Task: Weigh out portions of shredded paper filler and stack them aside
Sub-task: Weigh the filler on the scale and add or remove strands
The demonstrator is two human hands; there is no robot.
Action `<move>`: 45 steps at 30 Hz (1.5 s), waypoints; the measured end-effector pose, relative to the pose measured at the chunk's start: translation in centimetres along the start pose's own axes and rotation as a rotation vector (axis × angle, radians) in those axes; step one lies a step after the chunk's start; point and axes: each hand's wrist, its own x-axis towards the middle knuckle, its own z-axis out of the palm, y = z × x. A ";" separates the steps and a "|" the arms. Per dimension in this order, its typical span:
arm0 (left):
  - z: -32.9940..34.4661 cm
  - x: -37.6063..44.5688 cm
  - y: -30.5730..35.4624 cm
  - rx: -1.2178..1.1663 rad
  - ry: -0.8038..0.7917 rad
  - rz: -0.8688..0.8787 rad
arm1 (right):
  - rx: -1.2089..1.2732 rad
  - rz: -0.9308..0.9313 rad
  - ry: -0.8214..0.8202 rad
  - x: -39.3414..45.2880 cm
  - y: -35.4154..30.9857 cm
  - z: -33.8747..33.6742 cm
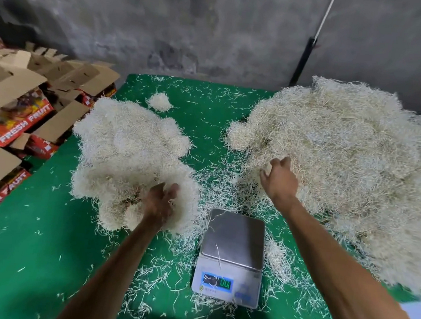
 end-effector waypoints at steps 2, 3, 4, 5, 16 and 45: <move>1.6 -0.8 1.2 0.153 -0.076 0.064 | 0.251 -0.061 -0.056 -2.2 -1.1 0.4; 2.5 -1.3 1.8 0.141 -0.129 0.089 | 0.396 -0.070 -0.164 -3.7 -1.9 0.5; 3.3 -2.0 2.6 0.081 -0.193 0.108 | 0.536 -0.067 -0.296 -5.3 -2.8 0.6; 4.2 -2.6 3.2 0.040 -0.245 0.124 | 0.664 -0.049 -0.423 -6.8 -3.8 0.7; 6.0 -4.9 1.7 0.027 -0.431 -0.143 | 1.501 0.247 -0.686 -14.6 -6.1 0.7; 1.2 -9.2 -7.8 0.147 -0.568 -0.253 | 0.774 0.336 -0.189 -22.3 3.8 3.5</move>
